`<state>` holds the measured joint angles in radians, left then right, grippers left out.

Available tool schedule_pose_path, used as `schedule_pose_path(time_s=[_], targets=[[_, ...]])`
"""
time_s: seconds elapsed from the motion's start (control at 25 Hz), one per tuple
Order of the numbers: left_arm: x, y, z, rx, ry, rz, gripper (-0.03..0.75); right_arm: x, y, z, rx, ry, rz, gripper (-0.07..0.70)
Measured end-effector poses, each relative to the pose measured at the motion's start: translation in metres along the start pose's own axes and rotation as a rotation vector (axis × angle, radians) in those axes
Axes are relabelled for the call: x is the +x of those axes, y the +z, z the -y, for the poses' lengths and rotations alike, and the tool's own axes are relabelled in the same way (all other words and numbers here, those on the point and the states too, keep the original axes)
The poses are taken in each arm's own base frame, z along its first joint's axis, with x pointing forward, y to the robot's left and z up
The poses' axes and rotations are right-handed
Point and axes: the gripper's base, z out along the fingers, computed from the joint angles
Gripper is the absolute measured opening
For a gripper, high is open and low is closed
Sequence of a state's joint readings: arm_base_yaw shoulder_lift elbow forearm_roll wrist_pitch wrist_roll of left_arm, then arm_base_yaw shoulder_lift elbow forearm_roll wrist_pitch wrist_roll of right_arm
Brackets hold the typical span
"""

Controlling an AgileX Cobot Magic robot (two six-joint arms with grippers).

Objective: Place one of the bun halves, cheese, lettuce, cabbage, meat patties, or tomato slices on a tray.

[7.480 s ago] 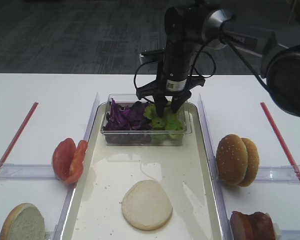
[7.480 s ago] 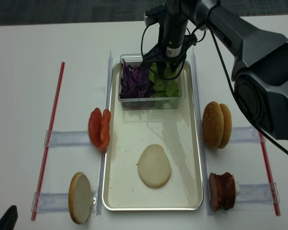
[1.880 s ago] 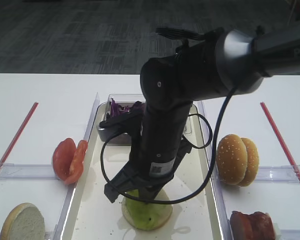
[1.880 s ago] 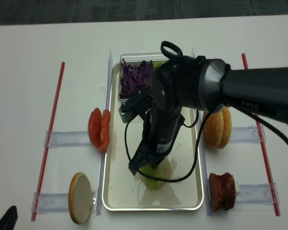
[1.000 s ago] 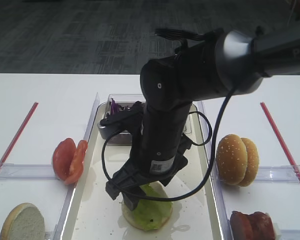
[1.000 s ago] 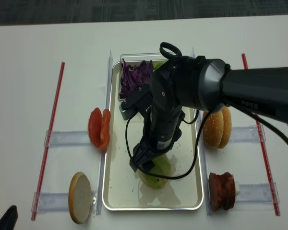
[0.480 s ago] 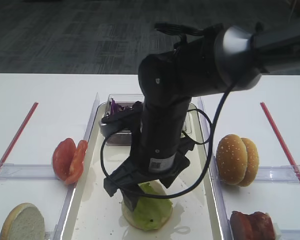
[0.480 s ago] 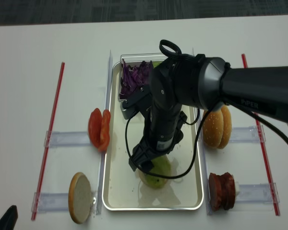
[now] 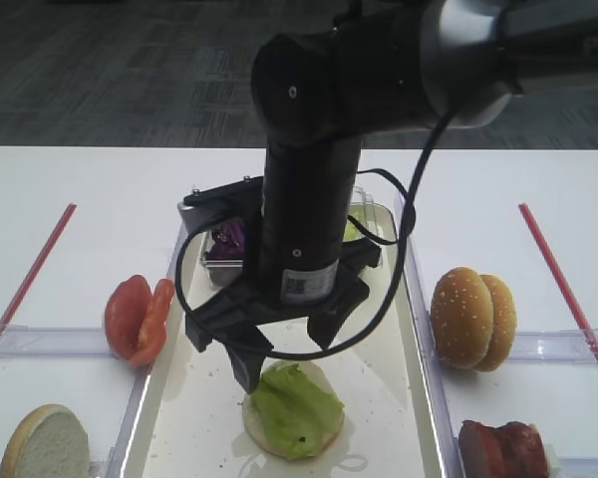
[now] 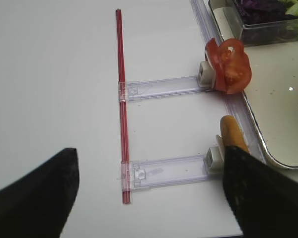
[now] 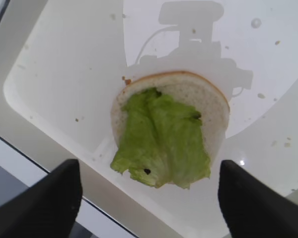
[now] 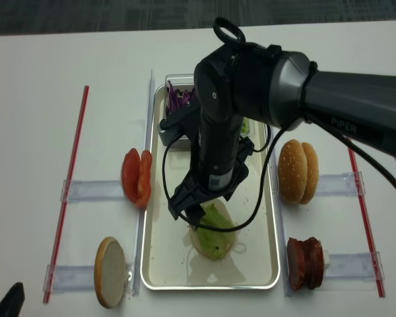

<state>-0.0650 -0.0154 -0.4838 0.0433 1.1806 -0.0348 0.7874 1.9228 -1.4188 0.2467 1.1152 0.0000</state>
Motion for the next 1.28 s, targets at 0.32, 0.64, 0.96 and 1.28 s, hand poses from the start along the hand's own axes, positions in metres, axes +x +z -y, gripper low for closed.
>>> schedule_pose_path(time_s=[0.32, 0.64, 0.96, 1.28], targets=[[0.0, 0.0, 0.0, 0.0, 0.0, 0.0, 0.545, -0.01, -0.027, -0.006, 0.011, -0.034, 0.017, 0.538], [0.0, 0.0, 0.0, 0.0, 0.0, 0.0, 0.545, -0.017, -0.04, -0.009, 0.018, -0.049, 0.06, 0.533], [0.0, 0.0, 0.0, 0.0, 0.0, 0.0, 0.545, -0.02, -0.046, 0.011, -0.053, 0.0, 0.075, 0.493], [0.0, 0.0, 0.0, 0.0, 0.0, 0.0, 0.545, -0.019, -0.063, 0.091, -0.012, 0.177, 0.122, 0.484]])
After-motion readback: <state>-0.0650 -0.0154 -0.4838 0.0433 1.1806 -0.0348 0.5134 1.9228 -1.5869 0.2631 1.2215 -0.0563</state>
